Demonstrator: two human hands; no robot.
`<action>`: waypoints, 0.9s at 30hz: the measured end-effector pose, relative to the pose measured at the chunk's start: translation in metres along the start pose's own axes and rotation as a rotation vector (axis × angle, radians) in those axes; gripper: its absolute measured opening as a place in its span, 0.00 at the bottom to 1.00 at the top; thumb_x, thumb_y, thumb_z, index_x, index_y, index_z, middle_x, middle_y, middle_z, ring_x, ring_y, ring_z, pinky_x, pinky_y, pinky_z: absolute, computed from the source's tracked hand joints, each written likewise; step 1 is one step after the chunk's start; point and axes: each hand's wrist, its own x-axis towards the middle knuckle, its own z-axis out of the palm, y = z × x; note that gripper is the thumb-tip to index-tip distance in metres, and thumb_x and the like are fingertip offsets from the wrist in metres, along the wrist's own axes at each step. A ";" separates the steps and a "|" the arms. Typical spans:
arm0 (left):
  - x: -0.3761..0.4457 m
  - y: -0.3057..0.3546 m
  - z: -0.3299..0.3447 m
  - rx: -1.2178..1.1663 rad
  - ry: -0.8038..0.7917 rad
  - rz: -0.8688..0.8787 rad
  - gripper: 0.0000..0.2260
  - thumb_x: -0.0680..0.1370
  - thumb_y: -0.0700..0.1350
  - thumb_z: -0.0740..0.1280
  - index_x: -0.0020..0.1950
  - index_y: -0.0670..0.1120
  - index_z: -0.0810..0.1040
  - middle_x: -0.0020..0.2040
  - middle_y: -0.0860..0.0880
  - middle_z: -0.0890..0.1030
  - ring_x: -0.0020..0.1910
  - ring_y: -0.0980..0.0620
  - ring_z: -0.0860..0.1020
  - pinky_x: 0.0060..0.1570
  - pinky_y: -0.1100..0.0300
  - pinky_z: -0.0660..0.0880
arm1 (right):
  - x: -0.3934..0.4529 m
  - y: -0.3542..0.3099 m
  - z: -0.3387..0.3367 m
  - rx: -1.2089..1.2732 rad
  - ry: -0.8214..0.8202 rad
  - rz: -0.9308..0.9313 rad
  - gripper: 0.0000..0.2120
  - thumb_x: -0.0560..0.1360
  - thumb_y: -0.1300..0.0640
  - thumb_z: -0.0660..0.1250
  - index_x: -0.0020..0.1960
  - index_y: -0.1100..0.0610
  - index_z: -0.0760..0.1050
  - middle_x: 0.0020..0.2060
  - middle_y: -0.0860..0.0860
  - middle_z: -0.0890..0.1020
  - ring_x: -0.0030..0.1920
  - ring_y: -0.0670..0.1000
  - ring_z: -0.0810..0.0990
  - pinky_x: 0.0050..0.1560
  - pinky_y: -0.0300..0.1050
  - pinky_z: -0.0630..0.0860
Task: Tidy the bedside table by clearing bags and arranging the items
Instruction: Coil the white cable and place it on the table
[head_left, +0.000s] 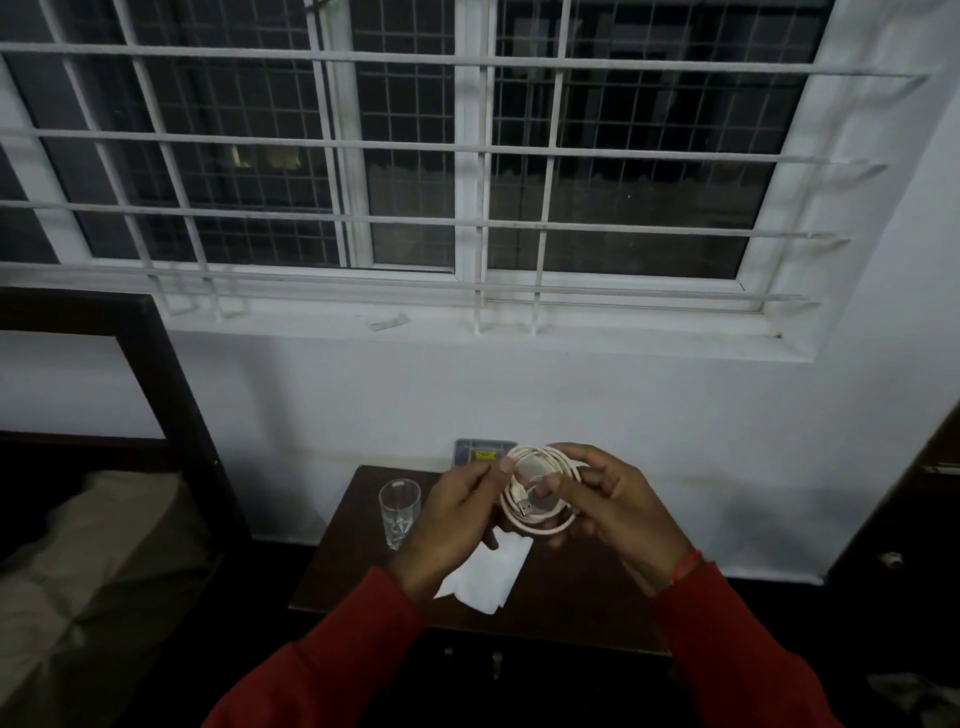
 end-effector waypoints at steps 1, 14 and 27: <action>0.000 -0.002 -0.003 -0.008 -0.012 -0.019 0.15 0.83 0.51 0.63 0.48 0.44 0.84 0.33 0.45 0.82 0.31 0.49 0.79 0.31 0.56 0.74 | 0.001 0.001 -0.001 -0.001 0.008 0.003 0.13 0.77 0.64 0.68 0.61 0.57 0.78 0.45 0.64 0.84 0.35 0.60 0.82 0.30 0.48 0.80; 0.004 -0.020 -0.020 0.202 -0.063 0.006 0.08 0.82 0.45 0.65 0.52 0.44 0.84 0.41 0.43 0.86 0.35 0.50 0.84 0.33 0.54 0.79 | 0.014 0.030 -0.002 -0.177 0.012 -0.046 0.09 0.79 0.64 0.66 0.55 0.54 0.81 0.43 0.61 0.85 0.33 0.61 0.81 0.29 0.49 0.80; 0.015 -0.031 -0.028 0.462 -0.078 0.153 0.09 0.78 0.45 0.72 0.57 0.47 0.85 0.41 0.48 0.87 0.26 0.67 0.78 0.25 0.75 0.68 | 0.034 0.063 0.004 -0.365 -0.076 -0.063 0.09 0.80 0.59 0.65 0.55 0.51 0.83 0.49 0.50 0.86 0.52 0.52 0.84 0.52 0.48 0.82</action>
